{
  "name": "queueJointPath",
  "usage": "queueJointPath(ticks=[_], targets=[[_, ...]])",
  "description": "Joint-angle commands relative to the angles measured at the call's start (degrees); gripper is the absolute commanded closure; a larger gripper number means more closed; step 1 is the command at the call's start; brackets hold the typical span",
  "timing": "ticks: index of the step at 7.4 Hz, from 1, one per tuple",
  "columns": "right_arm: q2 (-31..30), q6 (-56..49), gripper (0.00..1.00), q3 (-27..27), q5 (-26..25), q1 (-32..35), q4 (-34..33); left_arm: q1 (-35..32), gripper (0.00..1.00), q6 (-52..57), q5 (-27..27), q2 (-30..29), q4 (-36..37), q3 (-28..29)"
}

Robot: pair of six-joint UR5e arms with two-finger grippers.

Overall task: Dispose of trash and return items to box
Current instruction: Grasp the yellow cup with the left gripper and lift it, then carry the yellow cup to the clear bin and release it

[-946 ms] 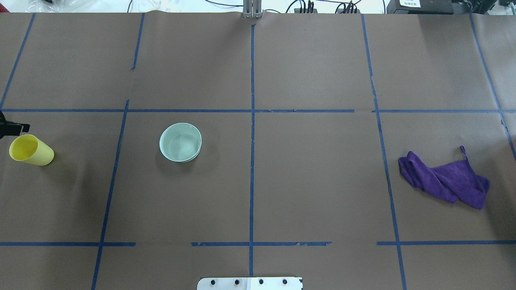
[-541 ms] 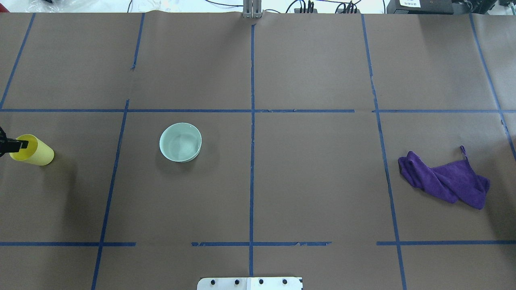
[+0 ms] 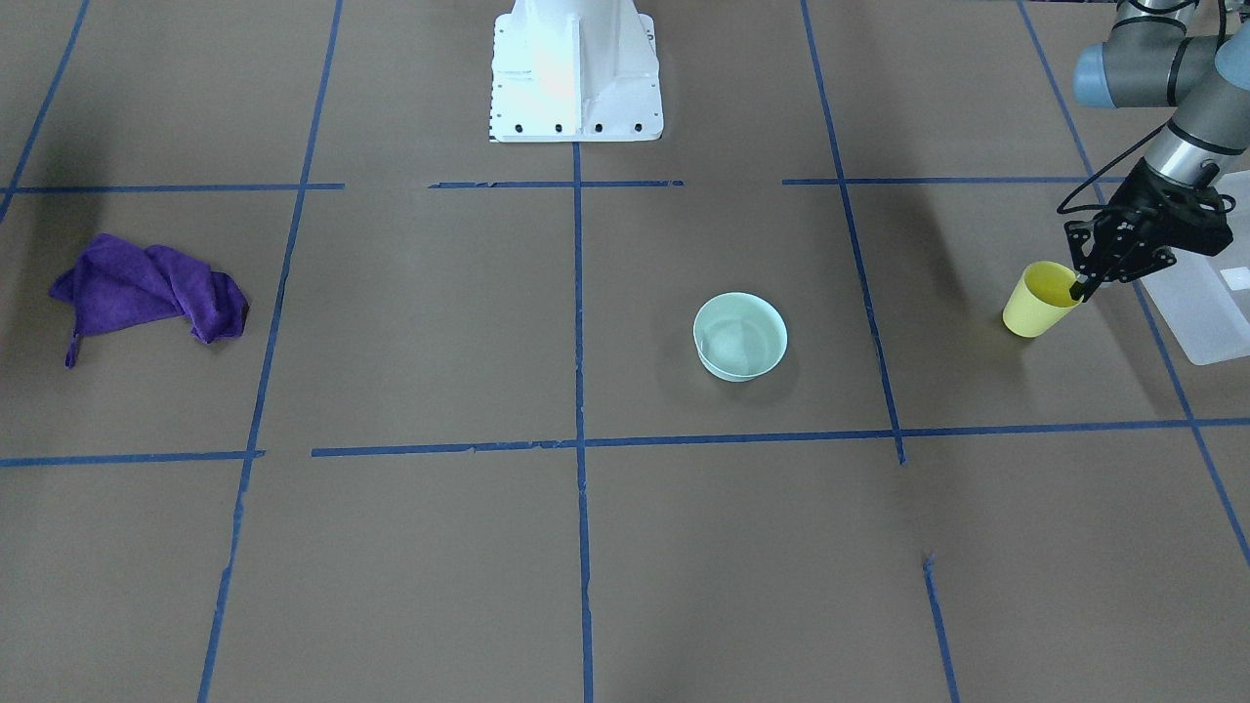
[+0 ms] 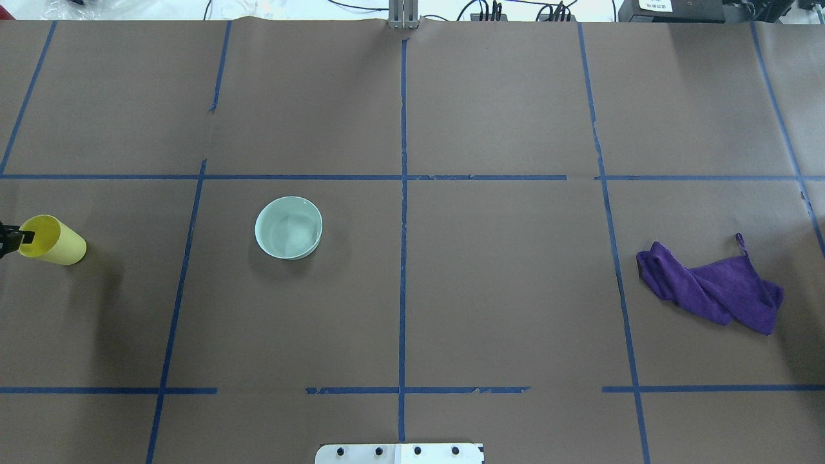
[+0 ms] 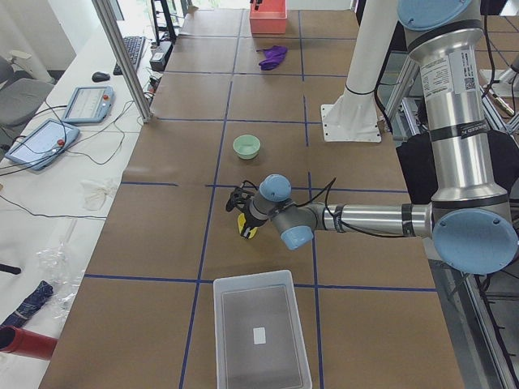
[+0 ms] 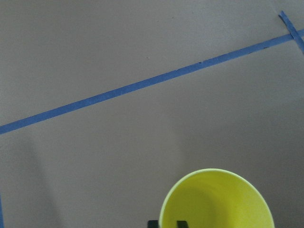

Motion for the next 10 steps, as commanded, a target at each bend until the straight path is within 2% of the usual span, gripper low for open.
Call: queueJointPath(ticks=[1,2,4,6,7,8,10], targets=[[0.00,0.00,0.00,-0.09,-0.08,0.00,0.09,-0.32,1.00,3.90,-2.52,-0.39,0.38,-0.71],[-0.17,0.00,0.00,-0.17,-0.08,0.00,0.09,-1.28,1.00,8.80,-7.94,-0.30,0.47,-0.46],[-0.18,0.00,0.00,-0.17,-0.08,0.00,0.09,-10.99,1.00,22.73,-15.87,-0.30,8.85,-1.50],[-0.18,-0.09,0.00,-0.17,-0.08,0.00,0.09,-22.42,1.00,44.25,-17.31,-3.88,31.45,-7.54],[-0.18,-0.09,0.00,-0.17,-0.17,0.00,0.09,-29.09,1.00,56.71,-17.14,-7.12,42.28,-7.92],[-0.18,-0.09,0.00,-0.17,-0.17,0.00,0.09,-33.94,1.00,67.28,-16.61,-9.68,47.96,-6.44],[-0.26,0.00,0.00,-0.17,-0.70,0.00,0.09,-35.66,1.00,78.58,-16.87,-7.69,44.70,-0.40]])
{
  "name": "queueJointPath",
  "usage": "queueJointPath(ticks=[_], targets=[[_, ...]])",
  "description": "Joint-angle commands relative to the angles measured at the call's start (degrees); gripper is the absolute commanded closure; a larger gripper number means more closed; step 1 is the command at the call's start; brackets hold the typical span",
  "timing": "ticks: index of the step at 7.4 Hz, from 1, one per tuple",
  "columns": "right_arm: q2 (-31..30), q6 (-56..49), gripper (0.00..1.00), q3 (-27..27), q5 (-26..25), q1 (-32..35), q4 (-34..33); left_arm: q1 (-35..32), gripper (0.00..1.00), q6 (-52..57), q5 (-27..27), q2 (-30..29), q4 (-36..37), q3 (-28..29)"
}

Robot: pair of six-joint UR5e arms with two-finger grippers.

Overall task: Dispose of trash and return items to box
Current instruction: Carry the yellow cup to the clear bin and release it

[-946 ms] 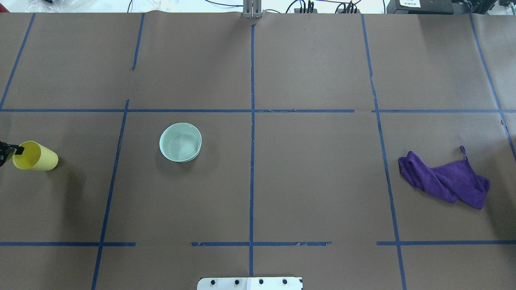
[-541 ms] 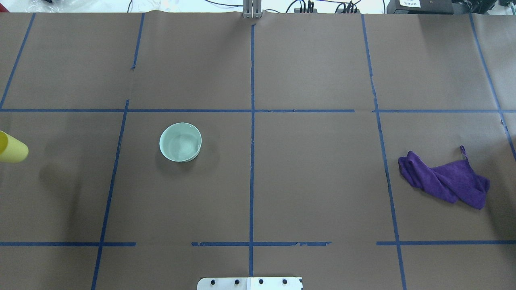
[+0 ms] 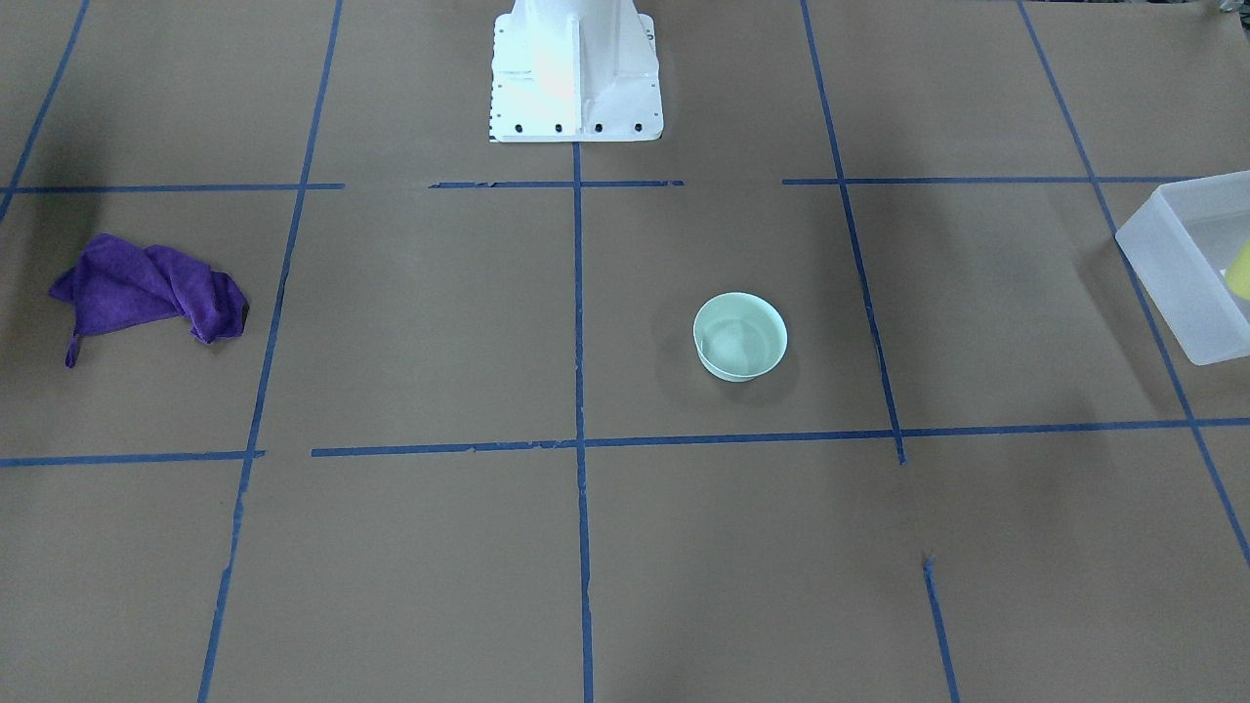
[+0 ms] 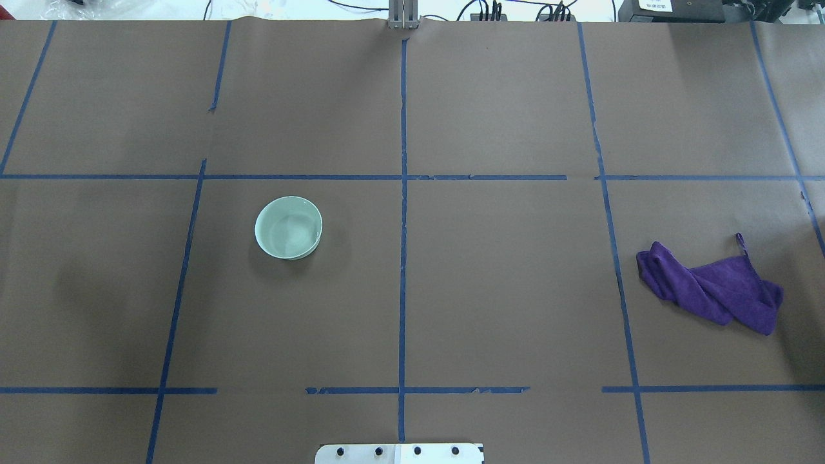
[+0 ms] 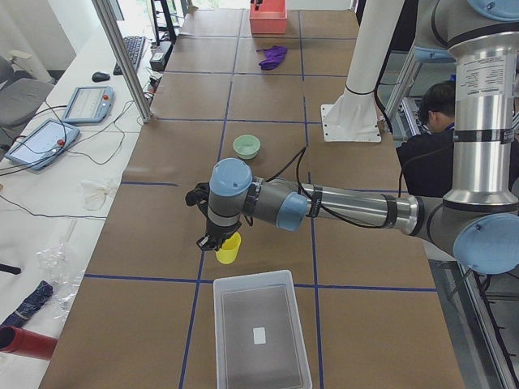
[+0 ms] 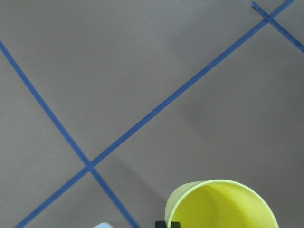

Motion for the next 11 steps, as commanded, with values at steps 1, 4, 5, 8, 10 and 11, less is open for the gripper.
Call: queueJointPath(ticks=[1,4,5,8,10,11], targets=[[-0.03,-0.02,0.00,0.00,-0.26,0.00,-0.09,-1.46,1.00,7.77,-0.23,3.08,-3.75,4.79],[0.06,0.07,0.00,0.00,-0.52,0.00,-0.09,-1.20,1.00,-1.83,-0.58,7.48,-24.24,14.10],[-0.02,0.07,0.00,0.00,-0.61,0.00,-0.09,-0.50,1.00,-6.34,-0.67,9.24,-31.13,15.60],[-0.03,0.07,0.00,-0.17,-0.61,0.00,-0.09,3.62,1.00,-6.03,-4.80,11.54,-31.81,15.70],[-0.03,0.16,0.00,-0.44,-0.52,0.00,-0.09,6.61,0.89,-6.03,-4.89,12.59,-31.99,15.79],[-0.03,0.16,0.00,-0.44,-0.52,0.00,-0.09,6.88,0.18,-6.03,-5.07,12.60,-32.07,15.79]])
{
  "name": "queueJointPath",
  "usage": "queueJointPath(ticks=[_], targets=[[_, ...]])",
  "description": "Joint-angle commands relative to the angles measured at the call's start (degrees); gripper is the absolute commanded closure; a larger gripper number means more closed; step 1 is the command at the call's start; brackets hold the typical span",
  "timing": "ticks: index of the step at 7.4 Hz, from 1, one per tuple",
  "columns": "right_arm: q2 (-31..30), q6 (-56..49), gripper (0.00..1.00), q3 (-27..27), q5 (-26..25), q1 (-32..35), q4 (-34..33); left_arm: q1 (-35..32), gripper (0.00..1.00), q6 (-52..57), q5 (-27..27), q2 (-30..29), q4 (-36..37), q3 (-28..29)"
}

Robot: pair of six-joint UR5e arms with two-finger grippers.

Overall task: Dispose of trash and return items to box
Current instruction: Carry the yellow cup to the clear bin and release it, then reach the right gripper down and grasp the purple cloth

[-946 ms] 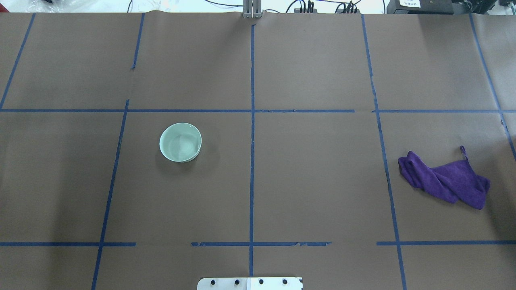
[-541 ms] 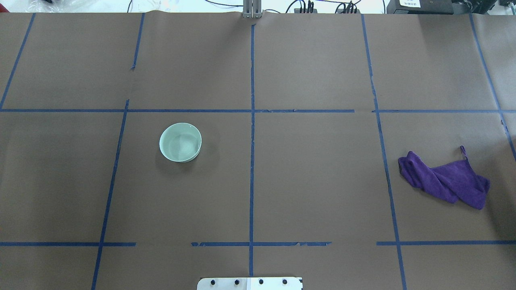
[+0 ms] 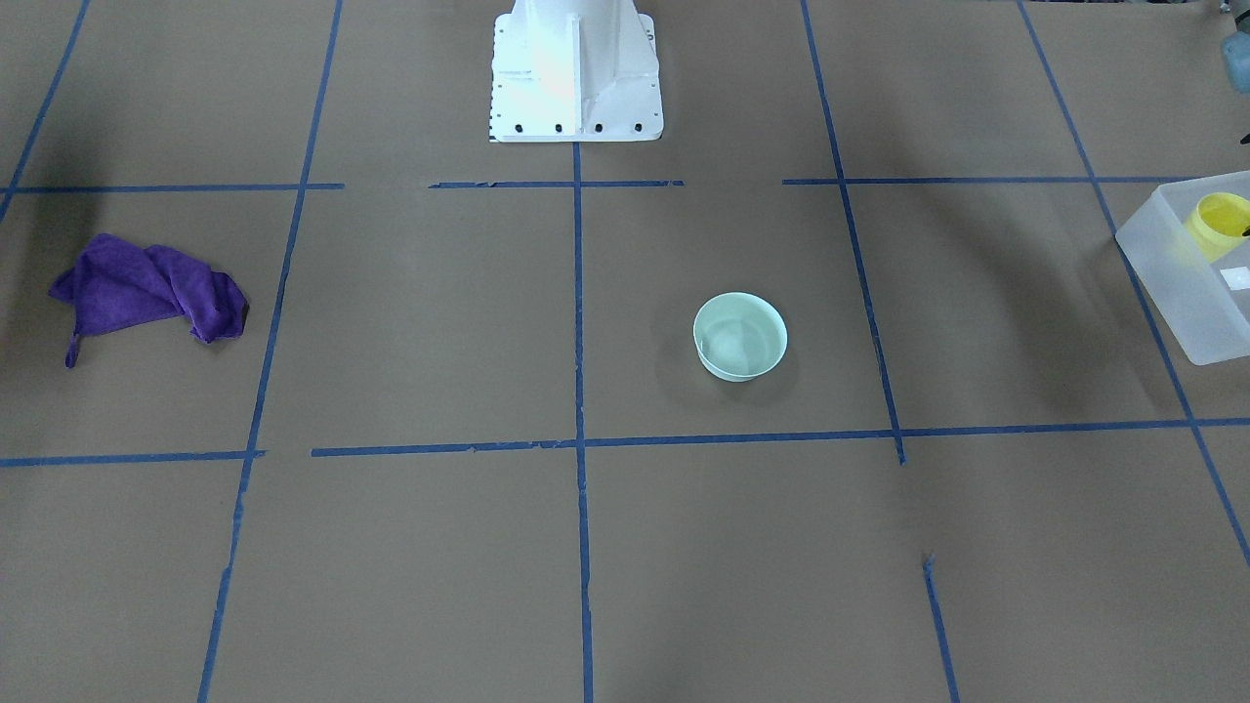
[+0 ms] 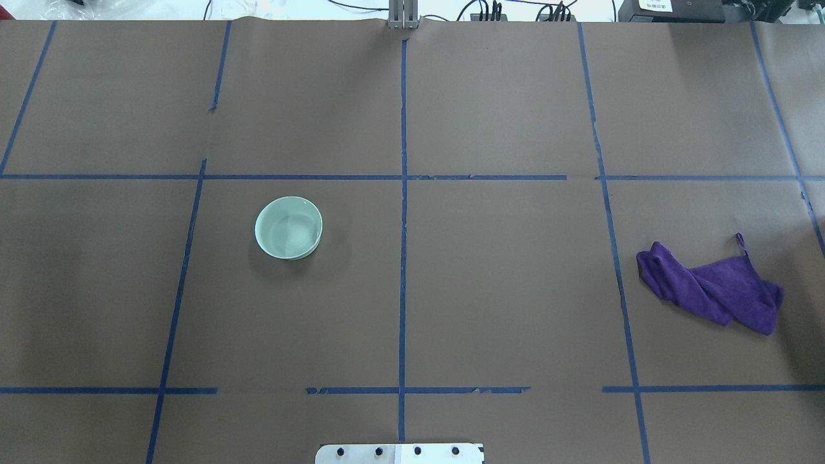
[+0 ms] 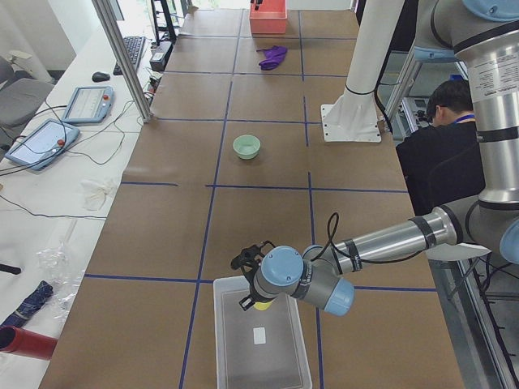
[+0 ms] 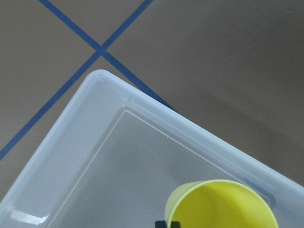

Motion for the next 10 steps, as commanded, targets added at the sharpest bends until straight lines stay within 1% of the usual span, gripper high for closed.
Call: queueJointPath(ticks=[1,2,3,4,5,6,7,8,10], targets=[[0.08,0.21,0.00,-0.10,0.30,-0.17,0.00,0.98,0.00,-0.26,-1.86,0.28,-0.20,-0.06],[0.17,0.21,0.00,-0.01,0.21,-0.61,1.13,0.98,0.00,-0.78,-1.87,-0.24,-0.72,-0.23],[0.26,0.21,0.00,0.16,0.30,-0.79,4.45,0.90,0.00,-2.53,-1.79,-1.72,-0.64,-0.76],[0.96,0.30,0.00,0.34,-0.05,-4.44,7.79,0.81,0.00,-6.55,-1.61,-4.00,0.32,-2.76],[1.05,6.39,0.00,1.12,0.03,-6.48,8.95,0.81,0.00,-8.94,-1.61,-7.42,2.24,-3.13],[1.05,14.80,0.00,1.65,-1.18,-11.20,14.36,0.81,0.00,-9.05,-1.61,-11.11,6.17,-3.31],[0.44,22.02,0.00,1.83,-5.55,-17.34,17.81,0.72,0.00,-9.05,-1.61,-13.32,7.87,-3.31],[0.09,24.70,0.01,3.14,-9.94,-22.97,18.02,0.72,0.00,-9.14,-1.61,-13.69,7.97,-4.01],[-1.49,25.08,0.01,4.03,-22.66,-35.62,18.02,0.63,0.00,-9.14,-1.61,-13.87,9.72,-5.67]])
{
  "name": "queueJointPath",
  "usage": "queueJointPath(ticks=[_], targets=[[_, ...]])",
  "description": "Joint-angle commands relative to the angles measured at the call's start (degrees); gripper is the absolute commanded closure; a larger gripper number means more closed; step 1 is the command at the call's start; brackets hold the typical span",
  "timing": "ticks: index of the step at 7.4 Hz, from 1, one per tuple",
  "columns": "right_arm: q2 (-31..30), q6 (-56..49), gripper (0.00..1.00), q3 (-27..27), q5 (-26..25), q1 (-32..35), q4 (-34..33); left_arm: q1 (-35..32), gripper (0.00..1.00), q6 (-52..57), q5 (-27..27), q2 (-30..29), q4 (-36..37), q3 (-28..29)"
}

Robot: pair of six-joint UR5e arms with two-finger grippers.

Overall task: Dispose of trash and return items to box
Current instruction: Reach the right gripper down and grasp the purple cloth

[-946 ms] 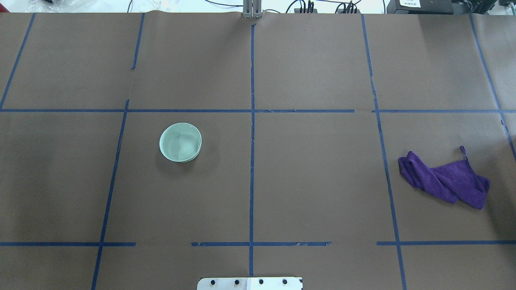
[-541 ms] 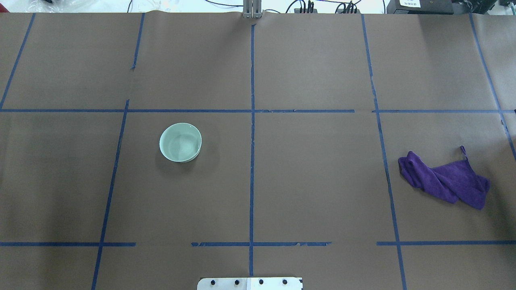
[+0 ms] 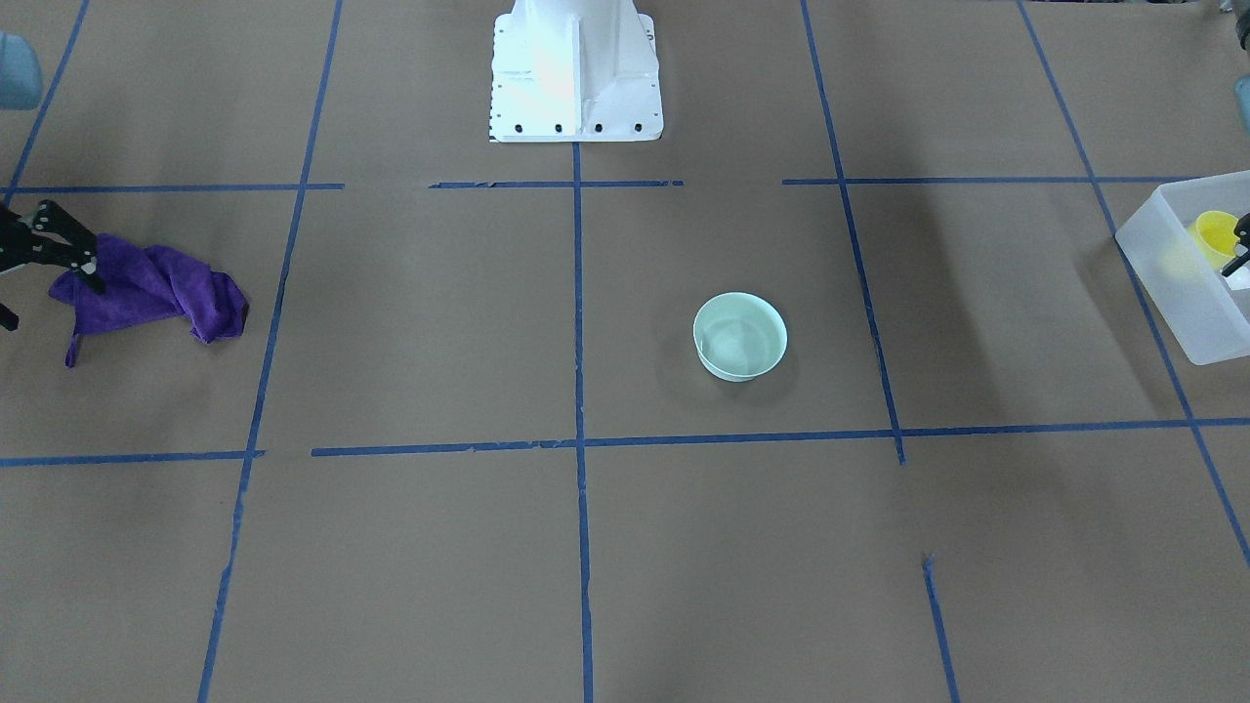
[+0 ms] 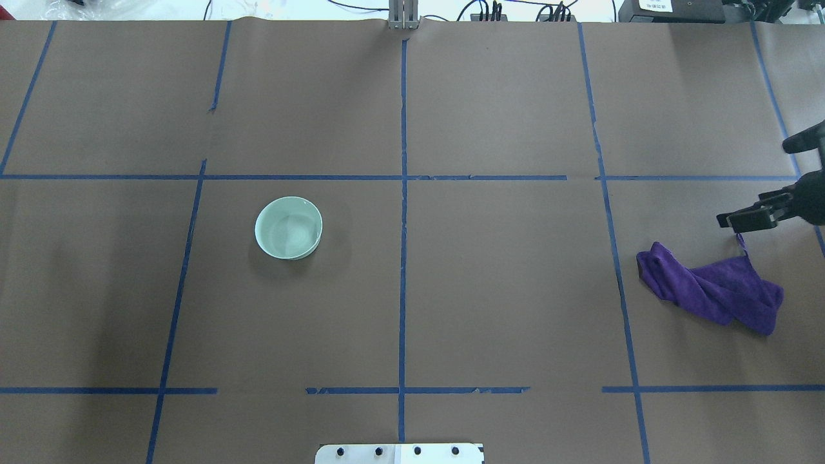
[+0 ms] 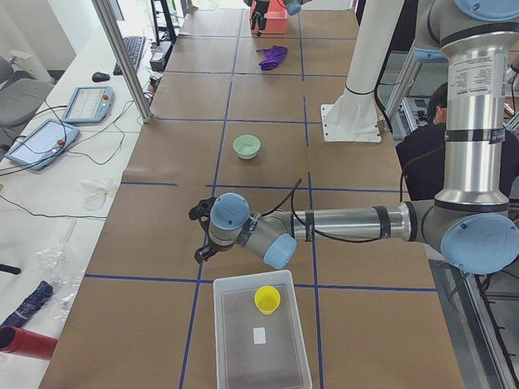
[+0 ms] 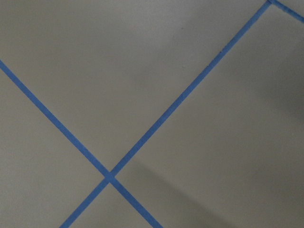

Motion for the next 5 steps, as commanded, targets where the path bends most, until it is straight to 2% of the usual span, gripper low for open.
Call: queueJointPath(ticks=[1,5], targets=[[-3.70,0.20,0.03,0.46,-11.19,-12.04,0.32,-0.04,0.00,-0.03,-0.09,-0.34,1.98,-1.72],[-6.54,-0.87,0.17,0.90,-12.10,-17.08,0.32,-0.04,0.00,-0.03,-0.09,-0.34,1.99,-1.99]])
